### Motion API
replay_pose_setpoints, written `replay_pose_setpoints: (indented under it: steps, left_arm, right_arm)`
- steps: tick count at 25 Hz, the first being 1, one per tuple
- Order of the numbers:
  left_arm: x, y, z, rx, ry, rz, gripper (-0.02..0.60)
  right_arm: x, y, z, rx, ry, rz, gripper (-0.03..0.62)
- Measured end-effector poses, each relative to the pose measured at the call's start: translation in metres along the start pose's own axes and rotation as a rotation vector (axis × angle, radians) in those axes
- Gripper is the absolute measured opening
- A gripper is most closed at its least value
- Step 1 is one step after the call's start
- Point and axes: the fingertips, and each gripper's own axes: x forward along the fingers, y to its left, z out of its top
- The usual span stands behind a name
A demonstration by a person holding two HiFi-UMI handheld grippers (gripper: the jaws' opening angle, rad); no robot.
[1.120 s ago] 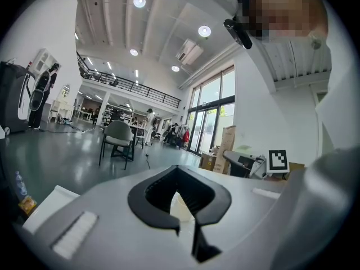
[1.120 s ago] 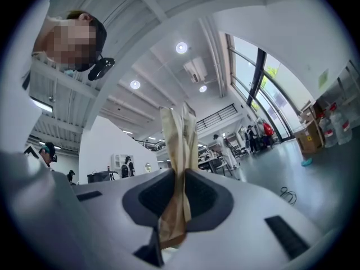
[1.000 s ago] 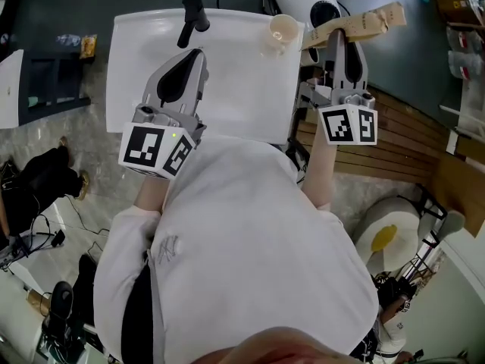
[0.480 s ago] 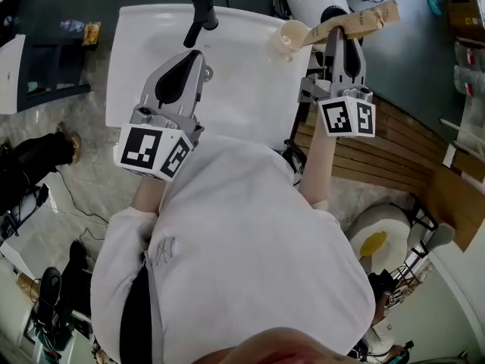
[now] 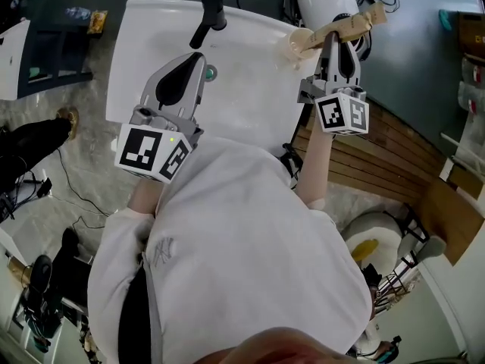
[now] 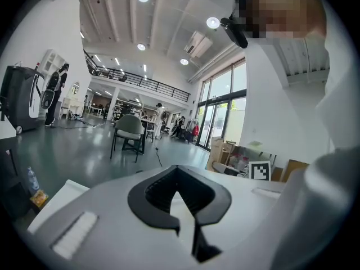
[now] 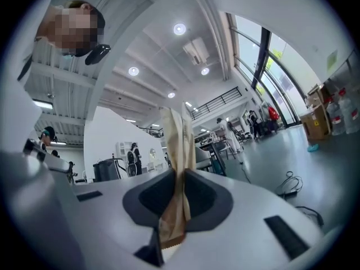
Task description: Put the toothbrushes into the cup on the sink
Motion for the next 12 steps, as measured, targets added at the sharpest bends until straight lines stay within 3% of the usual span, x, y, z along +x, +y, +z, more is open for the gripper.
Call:
replay_pose_setpoints:
  steps: [12]
  left_arm:
    - [0.003,0.003,-0.003,-0.007,0.015,-0.007,-0.003]
  right_arm:
    - [0.007,-0.012,-0.040,-0.001,0.072,-0.025,0.051]
